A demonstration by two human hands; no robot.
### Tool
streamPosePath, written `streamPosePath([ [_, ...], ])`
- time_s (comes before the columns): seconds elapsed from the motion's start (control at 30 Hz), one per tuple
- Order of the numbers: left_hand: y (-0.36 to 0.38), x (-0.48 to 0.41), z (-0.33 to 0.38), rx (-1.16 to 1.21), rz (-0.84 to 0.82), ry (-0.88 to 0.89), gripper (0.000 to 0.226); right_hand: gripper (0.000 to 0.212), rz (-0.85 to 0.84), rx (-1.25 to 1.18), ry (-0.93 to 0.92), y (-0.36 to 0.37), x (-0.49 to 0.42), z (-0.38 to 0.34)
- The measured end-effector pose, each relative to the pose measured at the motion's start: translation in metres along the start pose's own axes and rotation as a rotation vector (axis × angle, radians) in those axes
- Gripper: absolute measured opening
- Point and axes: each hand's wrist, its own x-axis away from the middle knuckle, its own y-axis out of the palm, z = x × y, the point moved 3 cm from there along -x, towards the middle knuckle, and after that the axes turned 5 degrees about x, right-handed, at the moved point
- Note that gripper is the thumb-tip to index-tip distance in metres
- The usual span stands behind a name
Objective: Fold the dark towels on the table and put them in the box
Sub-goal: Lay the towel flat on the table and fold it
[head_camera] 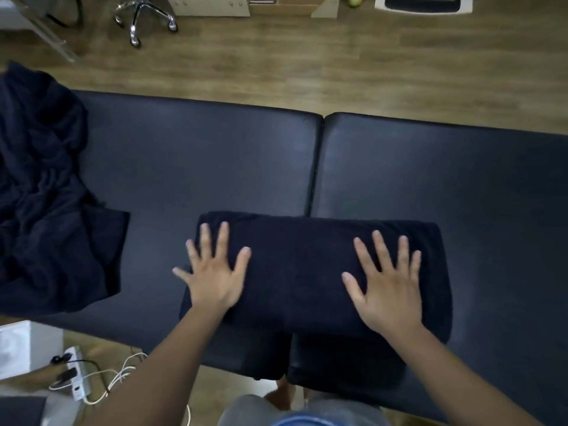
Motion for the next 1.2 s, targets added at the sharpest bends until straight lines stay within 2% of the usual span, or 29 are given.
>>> streamPosePath([
  [0.07, -0.009, -0.007, -0.026, 0.133, -0.07, -0.185, 0.078, 0.072, -0.005, -0.029, 0.166, 0.004, 0.007, 0.019],
  [0.17, -0.016, -0.008, -0.034, 0.015, -0.15, -0.206, 0.079, 0.076, -0.043, -0.188, 0.354, 0.011, 0.014, 0.043],
  [0.23, -0.019, -0.007, -0.017, -0.048, -0.087, -0.177, 0.073, 0.075, -0.034, -0.251, 0.354, 0.013, 0.012, 0.048],
  [0.3, -0.024, 0.001, 0.016, -0.133, 0.053, 0.003, 0.067, 0.071, -0.03, -0.241, 0.375, 0.009, 0.008, 0.045],
  [0.37, -0.026, 0.018, 0.058, -0.177, 0.151, 0.399, 0.065, 0.065, -0.038, -0.233, 0.407, 0.001, 0.002, 0.036],
  [0.43, -0.011, 0.036, 0.092, -0.297, 0.027, 0.792, 0.063, 0.053, 0.051, -0.204, 0.249, -0.008, -0.004, 0.023],
  [0.47, -0.003, 0.037, 0.102, -0.364, -0.096, 0.878, 0.063, 0.051, 0.086, -0.155, 0.127, -0.007, -0.004, 0.017],
  [0.5, 0.001, 0.029, 0.106, -0.407, -0.203, 0.857, 0.064, 0.053, 0.094, -0.107, 0.039, -0.004, -0.002, 0.016],
  [0.53, 0.0, 0.014, 0.105, -0.415, -0.252, 0.753, 0.066, 0.057, 0.088, -0.088, 0.021, -0.001, 0.0, 0.02],
  [0.63, -0.02, -0.035, 0.072, -0.464, -0.253, 0.416, 0.072, 0.065, 0.034, -0.207, 0.288, 0.012, 0.017, 0.042],
  [0.7, -0.041, -0.057, 0.034, -0.51, -0.195, 0.254, 0.07, 0.066, -0.004, -0.475, 0.476, 0.02, 0.037, 0.051],
  [0.77, -0.063, -0.067, -0.01, -0.378, -0.174, 0.026, 0.072, 0.067, -0.016, -0.725, 0.551, 0.023, 0.047, 0.056],
  [0.83, -0.069, -0.061, -0.04, -0.069, -0.197, -0.119, 0.082, 0.071, -0.023, -0.923, 0.663, 0.011, 0.048, 0.057],
  [0.93, -0.05, -0.024, -0.051, 0.421, -0.34, -0.166, 0.082, 0.072, -0.019, -1.195, 0.861, 0.002, 0.052, 0.049],
  [1.0, -0.044, -0.007, -0.049, 0.59, -0.391, -0.204, 0.085, 0.062, -0.147, -1.226, 0.943, 0.003, 0.065, 0.042],
  [1.1, -0.051, -0.008, -0.042, 0.713, -0.468, -0.233, 0.08, 0.048, -0.311, -1.283, 1.021, 0.013, 0.104, 0.028],
  [1.2, -0.061, -0.016, -0.03, 0.667, -0.66, -0.199, 0.065, 0.043, -0.298, -1.325, 1.124, 0.024, 0.15, 0.011],
])
